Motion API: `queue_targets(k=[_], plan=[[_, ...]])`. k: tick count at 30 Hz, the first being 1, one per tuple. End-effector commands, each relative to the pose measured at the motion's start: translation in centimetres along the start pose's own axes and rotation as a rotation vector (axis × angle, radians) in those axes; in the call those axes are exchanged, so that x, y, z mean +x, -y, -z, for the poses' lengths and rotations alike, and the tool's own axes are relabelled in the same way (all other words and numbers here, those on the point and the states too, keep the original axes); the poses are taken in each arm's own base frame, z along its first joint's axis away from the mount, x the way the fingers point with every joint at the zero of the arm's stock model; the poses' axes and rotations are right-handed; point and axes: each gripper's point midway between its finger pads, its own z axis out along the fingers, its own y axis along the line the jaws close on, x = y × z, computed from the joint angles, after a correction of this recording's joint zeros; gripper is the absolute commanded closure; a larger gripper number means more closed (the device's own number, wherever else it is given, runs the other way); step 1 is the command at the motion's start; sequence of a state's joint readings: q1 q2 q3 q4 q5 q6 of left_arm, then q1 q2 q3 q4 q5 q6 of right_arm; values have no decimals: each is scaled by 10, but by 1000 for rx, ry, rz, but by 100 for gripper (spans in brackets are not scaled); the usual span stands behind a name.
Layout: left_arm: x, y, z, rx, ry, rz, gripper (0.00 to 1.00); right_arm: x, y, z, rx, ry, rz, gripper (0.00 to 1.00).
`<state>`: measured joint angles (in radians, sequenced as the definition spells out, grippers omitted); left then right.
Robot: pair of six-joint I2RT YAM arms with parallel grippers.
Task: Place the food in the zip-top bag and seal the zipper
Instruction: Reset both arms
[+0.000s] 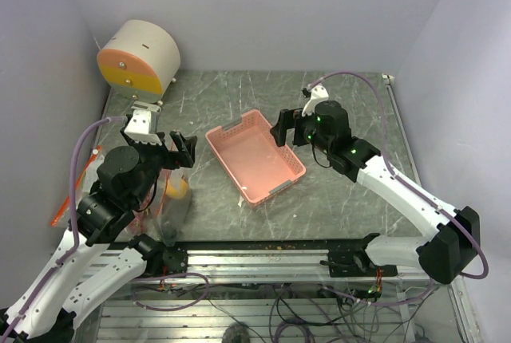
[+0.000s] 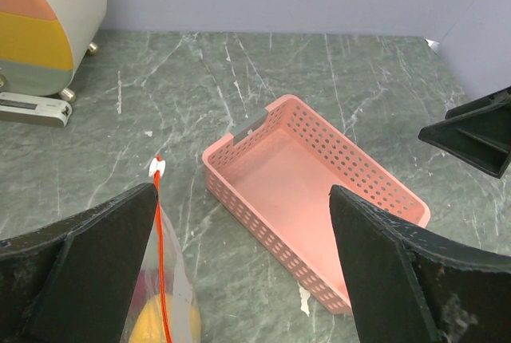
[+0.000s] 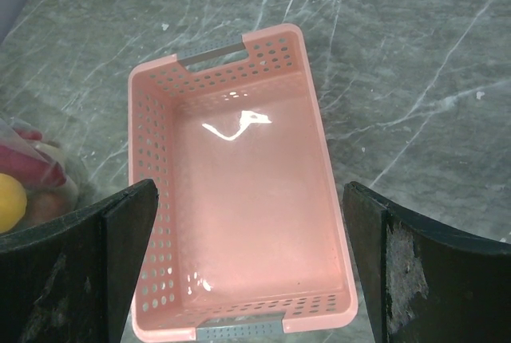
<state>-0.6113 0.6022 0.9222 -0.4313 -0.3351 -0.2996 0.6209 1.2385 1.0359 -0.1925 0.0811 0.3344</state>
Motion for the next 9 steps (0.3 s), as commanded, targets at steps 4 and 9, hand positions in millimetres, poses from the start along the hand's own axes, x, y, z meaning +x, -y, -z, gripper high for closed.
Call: queue_targets(k=[4, 9], plan=[[1, 2, -1, 12, 4, 4, 0, -3, 6, 5, 18, 25, 8, 0], [3, 2, -2, 12, -2, 1, 0, -2, 8, 3, 28, 19, 8, 0]])
